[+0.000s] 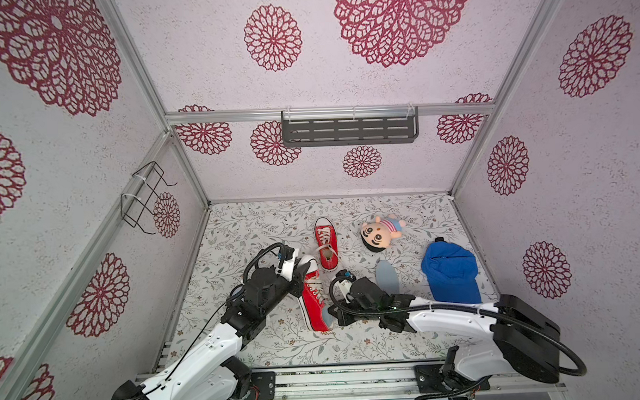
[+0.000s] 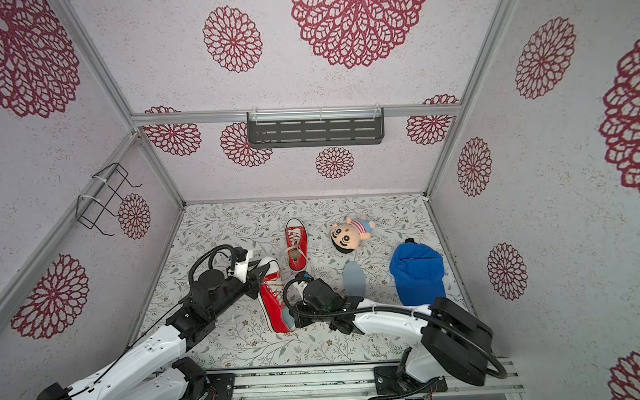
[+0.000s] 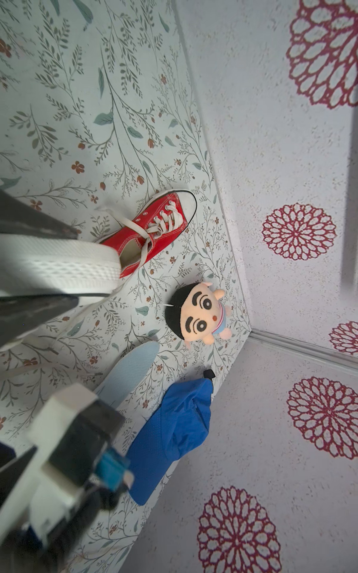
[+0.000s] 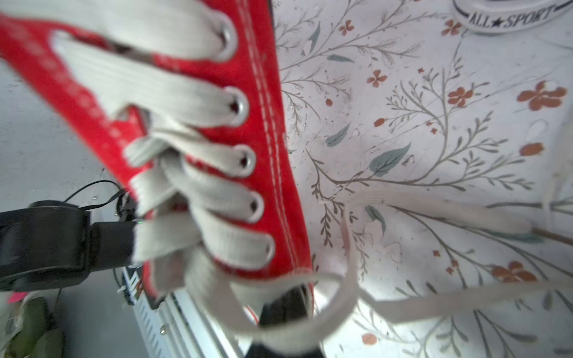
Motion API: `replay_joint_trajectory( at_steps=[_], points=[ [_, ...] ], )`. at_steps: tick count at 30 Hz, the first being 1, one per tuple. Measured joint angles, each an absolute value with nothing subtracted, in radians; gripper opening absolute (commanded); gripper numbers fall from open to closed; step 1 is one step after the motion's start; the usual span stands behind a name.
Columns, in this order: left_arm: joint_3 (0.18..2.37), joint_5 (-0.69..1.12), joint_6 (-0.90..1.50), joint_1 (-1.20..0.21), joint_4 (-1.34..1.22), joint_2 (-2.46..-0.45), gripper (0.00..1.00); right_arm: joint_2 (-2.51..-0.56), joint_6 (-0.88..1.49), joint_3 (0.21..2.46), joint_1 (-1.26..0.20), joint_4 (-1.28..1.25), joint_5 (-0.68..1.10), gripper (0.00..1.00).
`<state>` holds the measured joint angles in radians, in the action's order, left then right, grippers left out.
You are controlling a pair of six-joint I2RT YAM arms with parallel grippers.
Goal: Remove the insole from the shoe
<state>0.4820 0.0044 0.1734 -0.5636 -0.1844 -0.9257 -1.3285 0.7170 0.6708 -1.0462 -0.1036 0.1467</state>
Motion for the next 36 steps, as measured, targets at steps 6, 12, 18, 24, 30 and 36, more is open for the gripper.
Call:
replay_joint_trajectory(
  at_steps=[6, 12, 18, 24, 30, 36],
  points=[
    [0.503, 0.025, 0.124, -0.495, -0.092, -0.932, 0.0, -1.133, 0.738, 0.687, -1.015, 0.154, 0.159, 0.0],
    [0.547, 0.041, 0.078, -0.474, -0.073, -0.969, 0.0, -1.052, 0.768, 0.645, -1.004, 0.371, 0.163, 0.23],
    [0.555, 0.065, 0.083, -0.466, -0.084, -0.995, 0.0, -1.015, 0.831, 0.477, -1.004, 0.074, 0.235, 0.52],
    [0.549, 0.071, 0.087, -0.466, -0.089, -0.987, 0.0, -1.279, 0.89, 0.469, -1.004, -0.319, 0.306, 0.56],
    [0.546, 0.073, 0.094, -0.466, -0.093, -0.986, 0.0, -1.501, 0.92, 0.508, -1.009, -0.542, 0.352, 0.54],
    [0.54, 0.073, 0.098, -0.465, -0.106, -0.986, 0.0, -1.604, 0.961, 0.525, -1.026, -0.657, 0.37, 0.27]
  ],
)
